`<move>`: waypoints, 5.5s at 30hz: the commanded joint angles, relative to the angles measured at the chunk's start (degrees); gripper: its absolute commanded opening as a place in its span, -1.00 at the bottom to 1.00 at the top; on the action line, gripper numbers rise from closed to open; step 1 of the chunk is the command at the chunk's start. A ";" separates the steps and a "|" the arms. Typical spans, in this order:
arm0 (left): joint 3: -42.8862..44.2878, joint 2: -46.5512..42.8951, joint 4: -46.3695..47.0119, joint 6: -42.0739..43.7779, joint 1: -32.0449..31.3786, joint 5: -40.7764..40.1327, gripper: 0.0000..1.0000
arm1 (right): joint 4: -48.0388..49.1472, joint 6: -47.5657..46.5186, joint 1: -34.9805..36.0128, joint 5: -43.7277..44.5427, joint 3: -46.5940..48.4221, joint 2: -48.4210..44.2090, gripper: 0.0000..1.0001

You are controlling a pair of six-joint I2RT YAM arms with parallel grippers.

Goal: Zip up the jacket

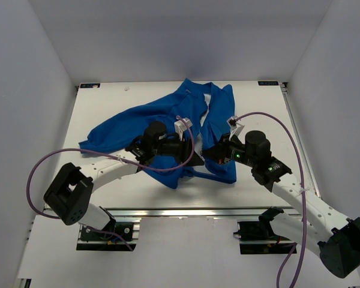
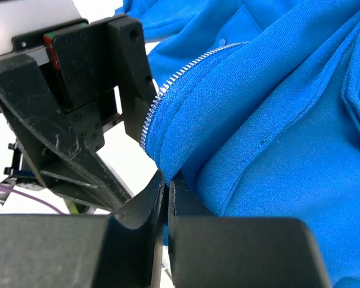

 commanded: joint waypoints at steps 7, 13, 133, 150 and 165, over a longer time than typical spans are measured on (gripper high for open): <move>0.56 1.33 4.03 0.85 -0.29 2.74 0.23 | 0.11 1.61 0.05 -4.99 3.75 -0.30 -1.00; 0.64 1.51 3.77 1.29 -0.47 2.73 -0.50 | -0.86 1.52 -0.03 -4.38 4.45 -0.48 -1.00; 15.68 29.11 -44.48 -9.96 -16.29 -48.86 -0.86 | -17.64 -1.82 -14.36 16.46 3.83 15.08 -1.00; 17.08 -1.11 -38.61 -6.09 -16.29 -51.40 -1.00 | -7.81 -4.80 -14.45 0.65 0.50 4.11 -1.00; 13.39 -4.20 -14.79 -7.93 -16.29 -62.12 -1.00 | 15.94 10.23 -14.80 -21.26 -5.13 2.60 -1.00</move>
